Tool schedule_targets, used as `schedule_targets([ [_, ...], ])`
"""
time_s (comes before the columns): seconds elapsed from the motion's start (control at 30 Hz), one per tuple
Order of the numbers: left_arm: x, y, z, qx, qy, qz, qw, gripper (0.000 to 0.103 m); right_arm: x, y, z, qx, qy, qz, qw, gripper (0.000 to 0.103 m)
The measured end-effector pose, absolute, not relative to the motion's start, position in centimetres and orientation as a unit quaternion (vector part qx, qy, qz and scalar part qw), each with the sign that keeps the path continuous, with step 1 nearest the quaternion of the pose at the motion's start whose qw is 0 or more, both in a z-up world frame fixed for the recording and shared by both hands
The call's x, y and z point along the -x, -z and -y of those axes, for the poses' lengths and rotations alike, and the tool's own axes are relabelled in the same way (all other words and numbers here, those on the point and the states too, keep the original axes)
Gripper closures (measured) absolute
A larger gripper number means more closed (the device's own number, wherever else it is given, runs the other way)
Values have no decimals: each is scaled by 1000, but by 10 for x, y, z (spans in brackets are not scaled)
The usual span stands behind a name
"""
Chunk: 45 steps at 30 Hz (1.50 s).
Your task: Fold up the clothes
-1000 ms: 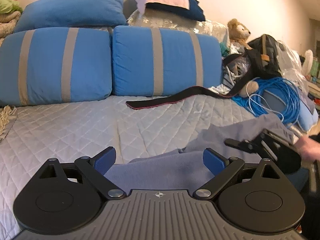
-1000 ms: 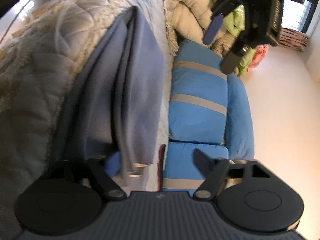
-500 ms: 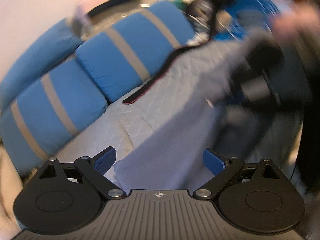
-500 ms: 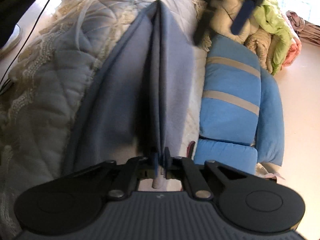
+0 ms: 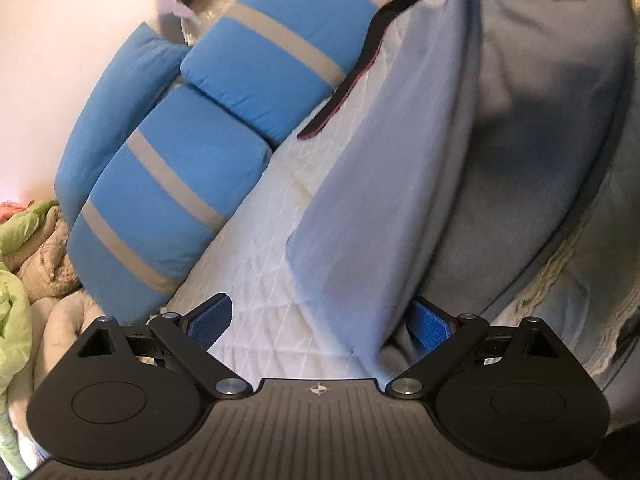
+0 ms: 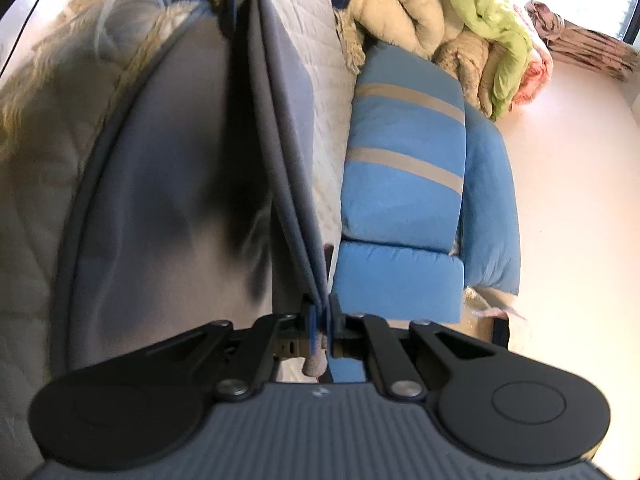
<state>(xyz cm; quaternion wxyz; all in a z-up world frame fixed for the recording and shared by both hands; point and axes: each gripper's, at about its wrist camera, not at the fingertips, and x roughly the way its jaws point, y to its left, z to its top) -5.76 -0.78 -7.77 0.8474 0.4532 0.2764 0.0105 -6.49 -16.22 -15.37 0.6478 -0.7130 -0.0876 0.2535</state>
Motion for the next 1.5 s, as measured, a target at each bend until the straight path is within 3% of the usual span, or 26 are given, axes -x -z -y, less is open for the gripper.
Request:
schedule_targets([
  [0.3,69,93,33,-583,-7,-238,777,7,65,171,204,735,-255,40,628,100],
  [0.6,74,104,62,-644,5,-209,736,6,67,175,241,749,-233,11,620,100],
  [0.83,72,112,79,-655,23,-198,729,5,51,163,265,764,-212,-19,609,100],
  [1.37,63,102,66,-621,11,-255,741,5,68,178,270,732,-335,-114,582,99],
  [1.4,64,102,66,-622,12,-255,740,5,66,174,269,728,-339,-119,584,94],
  [1.43,64,103,66,-623,13,-255,739,6,65,170,269,723,-342,-123,587,75],
  [1.5,64,104,66,-625,14,-254,738,6,57,152,269,685,-360,-146,616,61],
])
